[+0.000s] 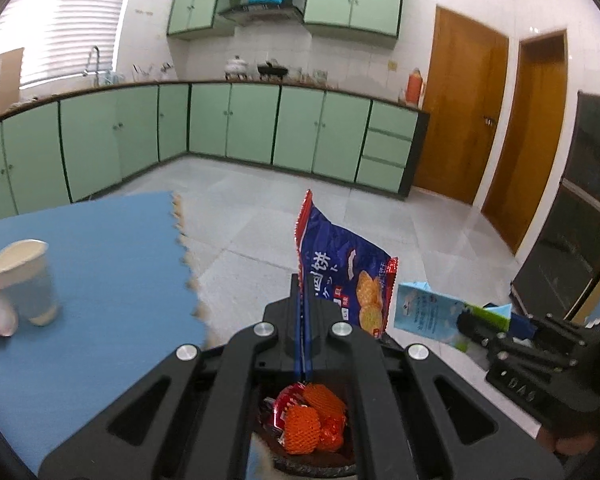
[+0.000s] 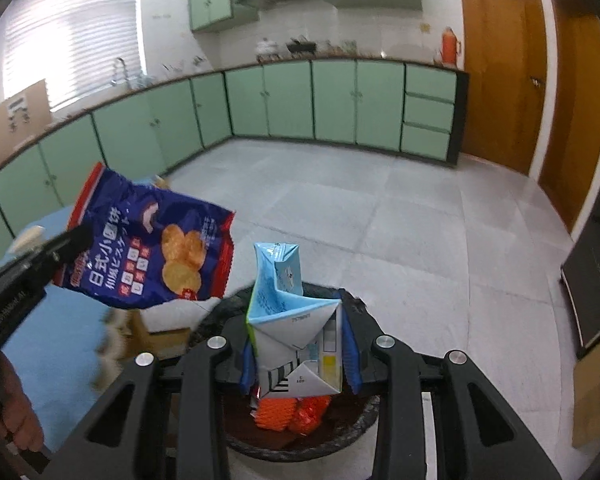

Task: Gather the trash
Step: 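Carry the snack bag and carton over the bin and open both tools, then return to the mat and grasp the white-blue paper cup with the right tool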

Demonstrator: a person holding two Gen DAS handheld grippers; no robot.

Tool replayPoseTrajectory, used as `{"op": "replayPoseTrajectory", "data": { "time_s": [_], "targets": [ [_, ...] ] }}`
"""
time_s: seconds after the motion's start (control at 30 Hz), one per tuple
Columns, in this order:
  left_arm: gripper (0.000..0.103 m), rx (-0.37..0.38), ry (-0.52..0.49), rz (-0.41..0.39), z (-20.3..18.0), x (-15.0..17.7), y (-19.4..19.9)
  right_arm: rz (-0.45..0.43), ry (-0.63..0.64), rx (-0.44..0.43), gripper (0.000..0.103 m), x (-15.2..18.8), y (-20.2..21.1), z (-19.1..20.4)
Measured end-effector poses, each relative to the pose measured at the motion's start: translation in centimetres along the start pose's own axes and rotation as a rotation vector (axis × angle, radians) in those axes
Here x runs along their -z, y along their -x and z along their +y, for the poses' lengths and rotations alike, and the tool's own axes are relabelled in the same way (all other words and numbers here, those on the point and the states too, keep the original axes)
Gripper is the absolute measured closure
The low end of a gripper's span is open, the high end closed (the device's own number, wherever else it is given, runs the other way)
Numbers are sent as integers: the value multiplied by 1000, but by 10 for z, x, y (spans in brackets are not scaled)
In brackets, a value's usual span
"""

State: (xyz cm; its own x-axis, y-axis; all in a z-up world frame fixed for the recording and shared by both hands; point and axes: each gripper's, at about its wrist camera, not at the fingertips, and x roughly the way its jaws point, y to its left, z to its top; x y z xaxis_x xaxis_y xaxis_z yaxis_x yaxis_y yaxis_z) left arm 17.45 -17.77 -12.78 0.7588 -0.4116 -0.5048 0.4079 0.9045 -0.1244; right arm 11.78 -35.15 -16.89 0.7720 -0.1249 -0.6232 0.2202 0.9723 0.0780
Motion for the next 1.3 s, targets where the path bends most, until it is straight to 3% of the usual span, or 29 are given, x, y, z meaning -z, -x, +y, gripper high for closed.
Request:
{"op": "replayPoseTrajectory", "data": {
  "time_s": [0.17,0.27,0.3,0.37,0.57,0.73,0.8,0.9,1.07,1.3],
  "targets": [
    [102,-7,-21,93,-6,6,-42,58,-32,2,69,6,-43,-20],
    [93,-9,-13,142,-3,4,-62,90,-37,-4,64,9,-59,-25],
    [82,-7,-8,142,-2,4,-64,89,-38,0,55,9,-62,-27],
    [66,-9,-4,134,1,4,-63,76,-29,25,48,7,-64,-29],
    [64,15,22,121,9,1,-56,53,-50,43,45,0,-55,-31],
    [50,-14,30,33,25,-15,-17,-5,-58,44,30,-16,-33,-26],
    [40,-39,34,-5,36,-19,4,-43,-57,50,15,-20,-19,-16],
    [31,-92,45,-58,61,-21,37,-100,-46,30,8,-28,2,5],
    [27,-235,49,-112,112,-19,89,-151,-9,-50,6,-36,24,53],
    [27,-434,74,-127,184,-14,133,-177,67,-184,6,-41,28,135]
  ]
}}
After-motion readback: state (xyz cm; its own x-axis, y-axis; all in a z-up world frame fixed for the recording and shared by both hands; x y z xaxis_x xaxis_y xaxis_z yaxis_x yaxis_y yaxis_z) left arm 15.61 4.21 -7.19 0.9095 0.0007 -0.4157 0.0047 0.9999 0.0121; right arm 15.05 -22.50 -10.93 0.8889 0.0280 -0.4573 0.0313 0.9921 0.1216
